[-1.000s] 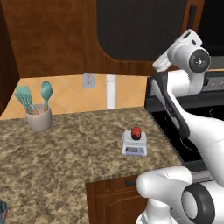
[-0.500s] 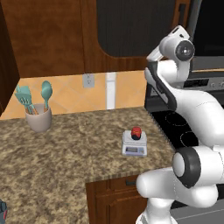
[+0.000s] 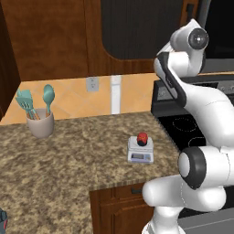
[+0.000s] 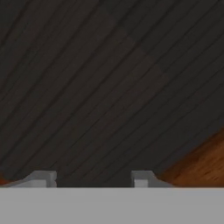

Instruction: Pick the jam and place it on the digital scale for weighing, and close the cabinet.

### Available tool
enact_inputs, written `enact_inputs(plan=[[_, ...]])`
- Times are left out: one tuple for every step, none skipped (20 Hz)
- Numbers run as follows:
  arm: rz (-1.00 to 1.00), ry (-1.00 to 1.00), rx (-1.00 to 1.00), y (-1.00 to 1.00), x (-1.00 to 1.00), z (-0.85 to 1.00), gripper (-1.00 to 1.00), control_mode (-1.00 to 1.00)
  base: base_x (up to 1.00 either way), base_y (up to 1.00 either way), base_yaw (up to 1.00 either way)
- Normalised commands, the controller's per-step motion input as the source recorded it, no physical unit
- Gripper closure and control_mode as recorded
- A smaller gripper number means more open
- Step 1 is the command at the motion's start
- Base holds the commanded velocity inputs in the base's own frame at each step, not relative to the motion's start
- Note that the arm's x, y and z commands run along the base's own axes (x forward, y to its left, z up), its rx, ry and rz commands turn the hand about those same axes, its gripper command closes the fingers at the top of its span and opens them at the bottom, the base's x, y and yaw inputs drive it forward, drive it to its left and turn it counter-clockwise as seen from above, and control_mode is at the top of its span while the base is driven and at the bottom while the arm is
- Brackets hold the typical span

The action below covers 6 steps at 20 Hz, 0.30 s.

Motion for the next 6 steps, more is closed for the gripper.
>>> enact_inputs(plan=[[0.0, -0.02, 0.0, -0.11, 0.14, -0.06, -1.0, -1.0, 0.0, 0.0, 0.0], [0.0, -0.01, 0.0, -0.11, 0.16, -0.1, -1.0, -1.0, 0.0, 0.0, 0.0], [0.0, -0.03, 0.0, -0.06, 0.19, -0.18, -1.0, -1.0, 0.0, 0.0, 0.0], [0.0, -0.05, 0.0, -0.02, 0.25, -0.31, -1.0, -1.0, 0.0, 0.0, 0.0], [0.0, -0.08, 0.0, 0.0, 0.26, -0.5, -1.0, -1.0, 0.0, 0.0, 0.0], [0.0, -0.18, 0.0, 0.0, 0.18, -0.63, -1.0, -1.0, 0.0, 0.0, 0.0]])
